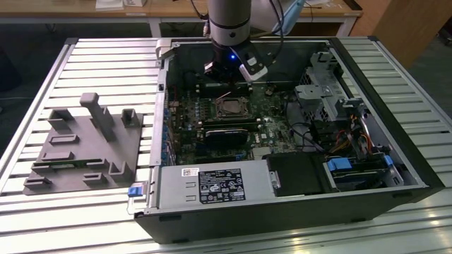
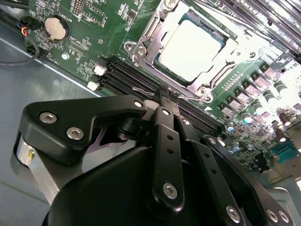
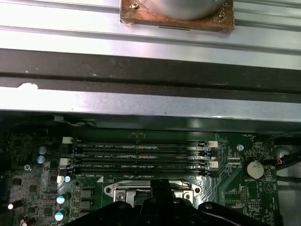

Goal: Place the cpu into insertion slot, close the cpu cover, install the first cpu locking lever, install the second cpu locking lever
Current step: 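Install the first cpu locking lever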

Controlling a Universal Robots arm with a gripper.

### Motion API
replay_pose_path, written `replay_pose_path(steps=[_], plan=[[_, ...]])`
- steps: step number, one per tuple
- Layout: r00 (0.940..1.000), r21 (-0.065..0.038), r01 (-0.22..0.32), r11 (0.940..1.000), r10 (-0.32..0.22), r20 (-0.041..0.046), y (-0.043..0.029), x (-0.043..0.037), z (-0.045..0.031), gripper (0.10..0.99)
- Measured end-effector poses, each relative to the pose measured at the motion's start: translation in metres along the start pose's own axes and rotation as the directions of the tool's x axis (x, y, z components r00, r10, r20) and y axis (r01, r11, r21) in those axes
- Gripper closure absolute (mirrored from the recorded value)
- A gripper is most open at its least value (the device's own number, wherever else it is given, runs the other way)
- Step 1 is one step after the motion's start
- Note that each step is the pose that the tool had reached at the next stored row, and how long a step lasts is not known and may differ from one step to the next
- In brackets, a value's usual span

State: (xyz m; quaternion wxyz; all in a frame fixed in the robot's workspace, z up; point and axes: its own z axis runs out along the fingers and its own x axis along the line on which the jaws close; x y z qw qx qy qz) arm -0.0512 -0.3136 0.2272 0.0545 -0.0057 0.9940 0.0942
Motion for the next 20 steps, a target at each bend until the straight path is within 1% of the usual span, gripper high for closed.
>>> replay_pose_path(steps=[5, 6, 10, 13, 16, 20], plan=[[0.9995, 0.000, 0.006, 1.0000, -0.006, 0.0315, -0.0007, 0.0016, 0.0038, 0.980], [0.9994, 0.000, 0.007, 1.0000, -0.007, 0.0346, -0.0009, 0.0021, 0.0049, 0.980], [0.9994, 0.002, 0.007, 1.0000, -0.007, 0.0347, -0.0003, 0.0029, 0.0082, 0.980], [0.9994, 0.005, 0.007, 1.0000, -0.007, 0.0348, 0.0013, 0.0032, 0.0101, 0.980], [0.9994, 0.012, 0.008, 0.9999, -0.008, 0.0346, 0.0032, 0.0033, 0.0117, 0.980], [0.9994, 0.026, 0.010, 0.9996, -0.010, 0.0343, 0.0080, 0.0035, 0.0141, 0.980]])
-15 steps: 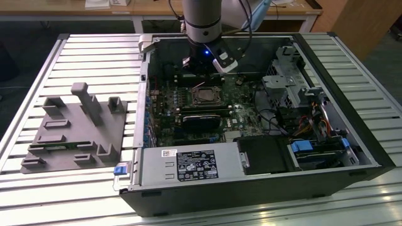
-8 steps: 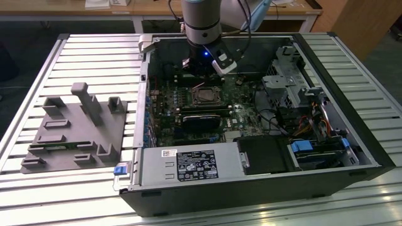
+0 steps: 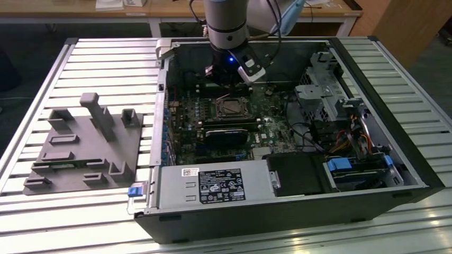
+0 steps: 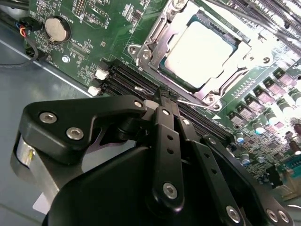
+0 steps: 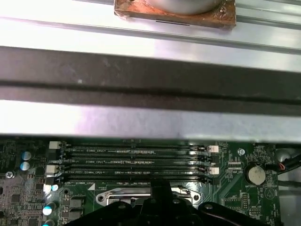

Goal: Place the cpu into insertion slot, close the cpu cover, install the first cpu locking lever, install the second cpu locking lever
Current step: 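Install the first cpu locking lever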

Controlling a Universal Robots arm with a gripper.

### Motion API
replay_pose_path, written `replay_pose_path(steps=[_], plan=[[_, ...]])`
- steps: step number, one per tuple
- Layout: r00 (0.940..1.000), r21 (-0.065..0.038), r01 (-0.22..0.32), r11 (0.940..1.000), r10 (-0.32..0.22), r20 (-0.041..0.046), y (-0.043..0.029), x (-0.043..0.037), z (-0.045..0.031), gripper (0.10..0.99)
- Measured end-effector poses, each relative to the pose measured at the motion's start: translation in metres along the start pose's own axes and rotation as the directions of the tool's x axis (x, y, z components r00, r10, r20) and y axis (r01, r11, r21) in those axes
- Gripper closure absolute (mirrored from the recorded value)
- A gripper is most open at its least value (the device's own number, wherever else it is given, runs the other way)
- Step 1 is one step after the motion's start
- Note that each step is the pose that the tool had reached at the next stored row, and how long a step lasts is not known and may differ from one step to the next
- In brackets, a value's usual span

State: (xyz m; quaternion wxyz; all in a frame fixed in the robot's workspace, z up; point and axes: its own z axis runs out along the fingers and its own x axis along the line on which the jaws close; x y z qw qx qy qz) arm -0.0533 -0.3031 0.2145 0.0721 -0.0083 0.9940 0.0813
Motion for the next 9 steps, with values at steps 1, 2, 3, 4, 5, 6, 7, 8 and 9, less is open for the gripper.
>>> replay_pose_path(steps=[1, 2, 3, 4, 5, 6, 7, 8, 9], plan=[[1.0000, 0.003, 0.000, 1.0000, 0.000, -0.0002, 0.0011, 0.0000, 0.0005, 0.980], [1.0000, 0.005, 0.001, 1.0000, -0.001, -0.0002, 0.0021, 0.0001, 0.0010, 0.980], [1.0000, 0.007, 0.001, 1.0000, -0.001, -0.0002, 0.0029, 0.0001, 0.0015, 0.980], [1.0000, 0.008, 0.001, 1.0000, -0.001, -0.0003, 0.0034, 0.0002, 0.0020, 0.980], [1.0000, 0.009, 0.001, 1.0000, -0.001, -0.0001, 0.0037, 0.0002, 0.0025, 0.980], [1.0000, 0.010, 0.002, 1.0000, -0.002, 0.0005, 0.0039, 0.0003, 0.0030, 0.980], [1.0000, 0.010, 0.002, 0.9999, -0.002, 0.0020, 0.0039, 0.0004, 0.0037, 0.980], [1.0000, 0.011, 0.002, 0.9999, -0.002, 0.0048, 0.0038, 0.0005, 0.0045, 0.980], [1.0000, 0.011, 0.003, 0.9999, -0.003, 0.0085, 0.0037, 0.0007, 0.0053, 0.980]])
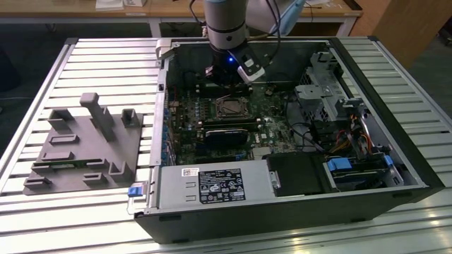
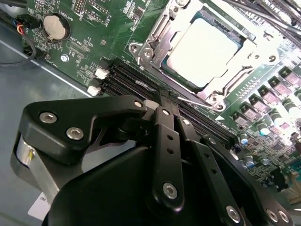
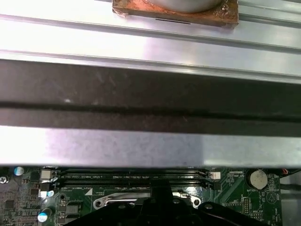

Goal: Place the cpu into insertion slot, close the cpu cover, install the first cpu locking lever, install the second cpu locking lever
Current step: 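Install the first cpu locking lever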

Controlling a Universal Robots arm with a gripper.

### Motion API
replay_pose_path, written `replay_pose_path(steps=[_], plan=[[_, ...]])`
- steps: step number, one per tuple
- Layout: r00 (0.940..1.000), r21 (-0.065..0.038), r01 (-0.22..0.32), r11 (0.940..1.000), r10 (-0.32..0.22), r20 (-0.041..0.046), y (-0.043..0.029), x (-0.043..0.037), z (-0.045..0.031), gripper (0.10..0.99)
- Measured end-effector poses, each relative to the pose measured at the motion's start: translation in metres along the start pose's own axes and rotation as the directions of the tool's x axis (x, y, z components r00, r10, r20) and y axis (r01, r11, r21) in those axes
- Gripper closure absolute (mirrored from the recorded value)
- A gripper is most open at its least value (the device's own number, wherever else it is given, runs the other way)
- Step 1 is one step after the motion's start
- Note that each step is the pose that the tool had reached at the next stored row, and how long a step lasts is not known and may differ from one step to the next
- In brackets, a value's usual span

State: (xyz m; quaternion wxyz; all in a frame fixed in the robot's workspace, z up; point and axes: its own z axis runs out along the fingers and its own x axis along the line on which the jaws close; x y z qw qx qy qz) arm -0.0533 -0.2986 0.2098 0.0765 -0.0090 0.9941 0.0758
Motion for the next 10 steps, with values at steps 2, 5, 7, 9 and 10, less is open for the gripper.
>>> replay_pose_path(steps=[2, 5, 7, 9, 10], plan=[[1.0000, 0.000, 0.001, 1.0000, -0.001, 0.0074, -0.0002, 0.0005, 0.0015, 0.980], [0.9999, 0.000, 0.002, 1.0000, -0.002, 0.0139, -0.0001, 0.0018, 0.0026, 0.980], [0.9999, 0.000, 0.002, 1.0000, -0.002, 0.0151, 0.0003, 0.0029, 0.0029, 0.980], [0.9999, 0.001, -0.002, 1.0000, 0.002, 0.0165, 0.0005, 0.0033, 0.0035, 0.980], [0.9998, 0.003, -0.013, 0.9999, 0.013, 0.0183, 0.0005, 0.0033, 0.0038, 0.980]])
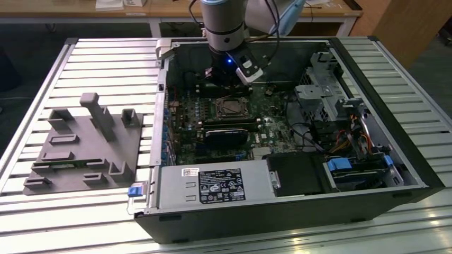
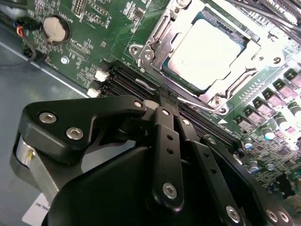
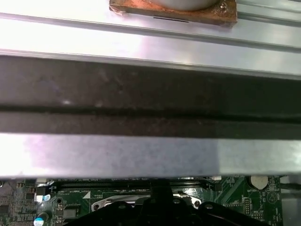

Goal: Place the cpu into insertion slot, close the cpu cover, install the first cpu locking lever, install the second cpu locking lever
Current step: 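Install the first cpu locking lever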

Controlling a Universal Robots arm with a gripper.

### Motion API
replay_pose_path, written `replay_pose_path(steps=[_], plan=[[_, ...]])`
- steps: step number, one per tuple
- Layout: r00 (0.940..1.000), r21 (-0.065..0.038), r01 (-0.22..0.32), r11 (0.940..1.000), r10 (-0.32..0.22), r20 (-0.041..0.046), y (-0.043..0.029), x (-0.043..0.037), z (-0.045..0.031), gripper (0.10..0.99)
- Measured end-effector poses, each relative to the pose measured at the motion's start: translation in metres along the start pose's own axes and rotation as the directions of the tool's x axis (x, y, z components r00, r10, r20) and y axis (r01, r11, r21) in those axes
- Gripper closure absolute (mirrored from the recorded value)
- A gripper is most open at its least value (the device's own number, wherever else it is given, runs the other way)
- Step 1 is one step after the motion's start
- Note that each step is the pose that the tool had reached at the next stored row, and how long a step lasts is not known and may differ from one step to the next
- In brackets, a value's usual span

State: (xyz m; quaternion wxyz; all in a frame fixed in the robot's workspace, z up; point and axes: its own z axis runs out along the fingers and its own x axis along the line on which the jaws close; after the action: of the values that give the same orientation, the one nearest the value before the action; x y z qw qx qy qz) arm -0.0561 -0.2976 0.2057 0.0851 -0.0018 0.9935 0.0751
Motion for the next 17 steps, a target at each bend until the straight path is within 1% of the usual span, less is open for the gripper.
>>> replay_pose_path(steps=[3, 5, 13, 17], plan=[[0.9991, 0.007, -0.041, 0.9991, 0.041, 0.0066, 0.0000, 0.0002, 0.0012, 0.980], [0.9984, 0.009, -0.055, 0.9984, 0.055, 0.0090, 0.0008, 0.0004, 0.0019, 0.980], [0.9970, 0.013, -0.076, 0.9970, 0.076, 0.0123, 0.0051, 0.0025, 0.0039, 0.980], [0.9960, 0.015, -0.089, 0.9959, 0.089, 0.0146, 0.0054, 0.0027, 0.0052, 0.980]])
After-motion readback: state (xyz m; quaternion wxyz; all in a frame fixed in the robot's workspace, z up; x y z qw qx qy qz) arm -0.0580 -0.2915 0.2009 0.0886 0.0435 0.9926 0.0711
